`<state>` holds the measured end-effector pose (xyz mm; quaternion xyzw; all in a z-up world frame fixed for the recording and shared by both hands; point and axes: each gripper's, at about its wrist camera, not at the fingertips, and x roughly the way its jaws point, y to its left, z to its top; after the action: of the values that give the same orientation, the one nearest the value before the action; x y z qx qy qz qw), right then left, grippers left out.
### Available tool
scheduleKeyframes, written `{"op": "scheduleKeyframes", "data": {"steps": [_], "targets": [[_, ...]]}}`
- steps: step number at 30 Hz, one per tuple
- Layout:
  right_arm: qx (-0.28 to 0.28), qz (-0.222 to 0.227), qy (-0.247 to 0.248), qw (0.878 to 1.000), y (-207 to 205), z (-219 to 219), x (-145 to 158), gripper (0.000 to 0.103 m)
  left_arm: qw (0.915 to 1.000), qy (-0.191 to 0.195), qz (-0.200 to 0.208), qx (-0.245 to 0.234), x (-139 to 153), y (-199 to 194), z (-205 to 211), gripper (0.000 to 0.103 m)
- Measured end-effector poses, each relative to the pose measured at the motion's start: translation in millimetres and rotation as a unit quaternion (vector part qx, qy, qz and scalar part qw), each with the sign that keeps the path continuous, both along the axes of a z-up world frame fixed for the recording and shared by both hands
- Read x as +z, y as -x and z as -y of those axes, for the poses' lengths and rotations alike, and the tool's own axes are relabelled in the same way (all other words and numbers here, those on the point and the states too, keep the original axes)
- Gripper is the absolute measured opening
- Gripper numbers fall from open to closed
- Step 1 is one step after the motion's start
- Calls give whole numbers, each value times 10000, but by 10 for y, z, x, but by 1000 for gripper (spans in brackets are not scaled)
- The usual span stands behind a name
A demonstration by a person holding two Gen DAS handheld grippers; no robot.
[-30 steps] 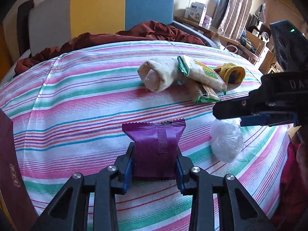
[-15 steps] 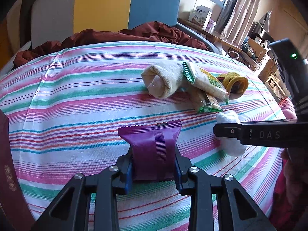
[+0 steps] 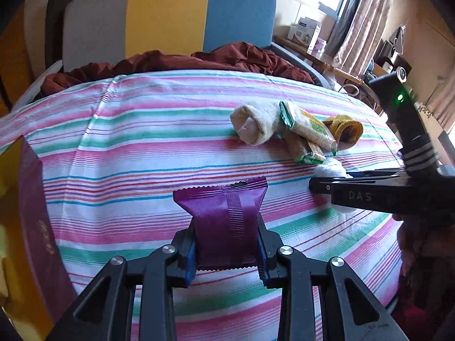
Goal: Organize objects
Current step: 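Carry the purple pouch into the gold tray and open the left gripper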
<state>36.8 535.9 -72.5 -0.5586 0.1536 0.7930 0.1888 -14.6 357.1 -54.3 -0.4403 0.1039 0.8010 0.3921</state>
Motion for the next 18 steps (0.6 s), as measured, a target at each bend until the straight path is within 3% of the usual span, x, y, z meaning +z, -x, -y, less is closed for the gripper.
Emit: {"op": "scheduleKeyframes", "data": {"steps": [13,18], "targets": [[86,-32,-233,9997,54,55,-48,38,9969,-117,-500,589,450,58,718,33],[98,-33,-300,9995,40,132,-53,38,9946,-168,-522,876,541,157,1054,33]]}}
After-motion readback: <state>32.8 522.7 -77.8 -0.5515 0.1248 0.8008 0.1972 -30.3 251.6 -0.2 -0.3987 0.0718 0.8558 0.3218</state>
